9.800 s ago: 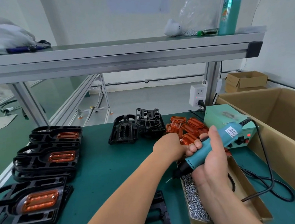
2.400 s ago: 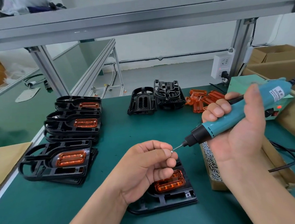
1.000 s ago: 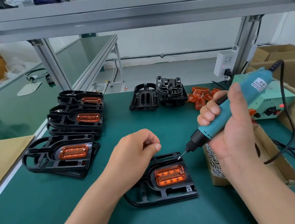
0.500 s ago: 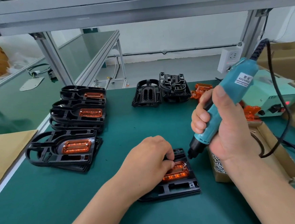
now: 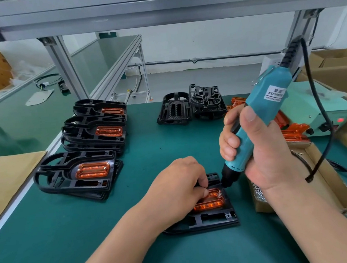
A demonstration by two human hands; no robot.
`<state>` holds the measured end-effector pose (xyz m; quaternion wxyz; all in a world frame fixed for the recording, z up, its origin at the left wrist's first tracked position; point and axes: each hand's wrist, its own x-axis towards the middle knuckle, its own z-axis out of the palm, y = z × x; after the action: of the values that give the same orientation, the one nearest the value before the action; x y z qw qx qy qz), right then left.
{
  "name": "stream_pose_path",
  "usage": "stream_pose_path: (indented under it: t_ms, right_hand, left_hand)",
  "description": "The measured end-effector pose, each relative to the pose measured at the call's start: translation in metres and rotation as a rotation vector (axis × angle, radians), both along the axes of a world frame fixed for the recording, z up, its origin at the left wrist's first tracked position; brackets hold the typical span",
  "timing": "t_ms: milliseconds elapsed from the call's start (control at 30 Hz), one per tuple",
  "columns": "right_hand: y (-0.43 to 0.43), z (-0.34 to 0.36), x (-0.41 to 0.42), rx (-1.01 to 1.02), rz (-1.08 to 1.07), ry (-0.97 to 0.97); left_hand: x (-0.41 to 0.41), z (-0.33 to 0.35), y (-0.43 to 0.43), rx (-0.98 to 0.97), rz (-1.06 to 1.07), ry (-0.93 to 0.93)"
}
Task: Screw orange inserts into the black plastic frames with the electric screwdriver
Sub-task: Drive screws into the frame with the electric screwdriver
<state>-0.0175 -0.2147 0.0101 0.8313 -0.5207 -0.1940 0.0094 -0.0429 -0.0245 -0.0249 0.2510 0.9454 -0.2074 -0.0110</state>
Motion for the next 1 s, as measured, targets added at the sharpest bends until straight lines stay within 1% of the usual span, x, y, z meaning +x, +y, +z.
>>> stream_pose_path:
  t_ms: [200, 500, 667, 900, 1000]
  right_hand:
    - [0.010, 0.005, 0.000, -0.100, 0.060, -0.013]
    - [0.014, 0.008, 0.000, -0.135, 0.122, -0.049]
    - [0.018, 0.006, 0.000, -0.187, 0.142, -0.083]
    - [0.018, 0.002, 0.000, -0.175, 0.201, -0.102]
    - [0.015, 0.003, 0.001, -0.143, 0.193, -0.080]
  left_hand:
    - [0.000, 0.000, -0.001, -0.004, 0.003, 0.015]
    - [-0.001, 0.000, -0.001, 0.012, -0.003, 0.005]
    - [-0.001, 0.003, -0.002, 0.021, -0.010, 0.016]
    - [-0.001, 0.003, -0.003, 0.037, -0.019, 0.012]
    - [-0.002, 0.002, -0.002, 0.022, -0.013, 0.004]
